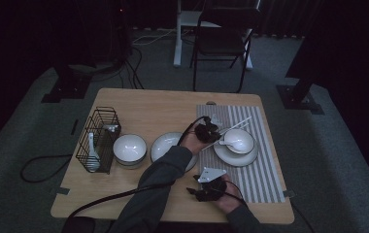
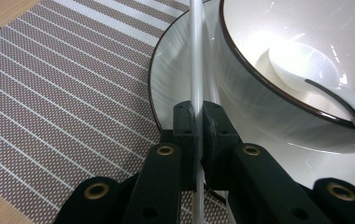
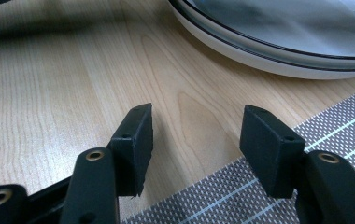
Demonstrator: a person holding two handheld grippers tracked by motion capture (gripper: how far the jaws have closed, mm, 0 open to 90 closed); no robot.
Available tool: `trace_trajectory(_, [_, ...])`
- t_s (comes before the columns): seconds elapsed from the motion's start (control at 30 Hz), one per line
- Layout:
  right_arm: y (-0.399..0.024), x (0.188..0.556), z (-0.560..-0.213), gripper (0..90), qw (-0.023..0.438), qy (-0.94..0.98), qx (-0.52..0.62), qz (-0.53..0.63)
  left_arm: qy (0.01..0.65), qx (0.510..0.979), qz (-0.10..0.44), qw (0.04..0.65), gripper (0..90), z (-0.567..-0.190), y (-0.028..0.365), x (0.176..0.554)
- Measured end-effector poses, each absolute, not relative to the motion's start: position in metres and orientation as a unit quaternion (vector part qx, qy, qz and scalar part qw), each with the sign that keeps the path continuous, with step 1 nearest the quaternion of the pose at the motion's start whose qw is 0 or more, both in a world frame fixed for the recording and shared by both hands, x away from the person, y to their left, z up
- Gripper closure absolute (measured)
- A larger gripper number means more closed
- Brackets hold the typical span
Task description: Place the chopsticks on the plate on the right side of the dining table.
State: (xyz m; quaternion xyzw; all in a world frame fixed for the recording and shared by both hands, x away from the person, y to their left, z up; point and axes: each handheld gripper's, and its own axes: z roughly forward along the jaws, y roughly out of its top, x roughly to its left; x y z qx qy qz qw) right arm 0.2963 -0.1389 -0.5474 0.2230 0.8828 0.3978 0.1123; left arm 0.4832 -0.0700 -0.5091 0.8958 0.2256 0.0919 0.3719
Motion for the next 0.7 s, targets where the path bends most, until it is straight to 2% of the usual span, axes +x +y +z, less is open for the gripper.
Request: trace_trajectory(0.7, [-0.1389,0.2963,-0.5474,44.1,0.112,0.883,0.223,0.398,0.238,0.888,0.08,0.385,84.8,-0.5101,-0.0674,0.484])
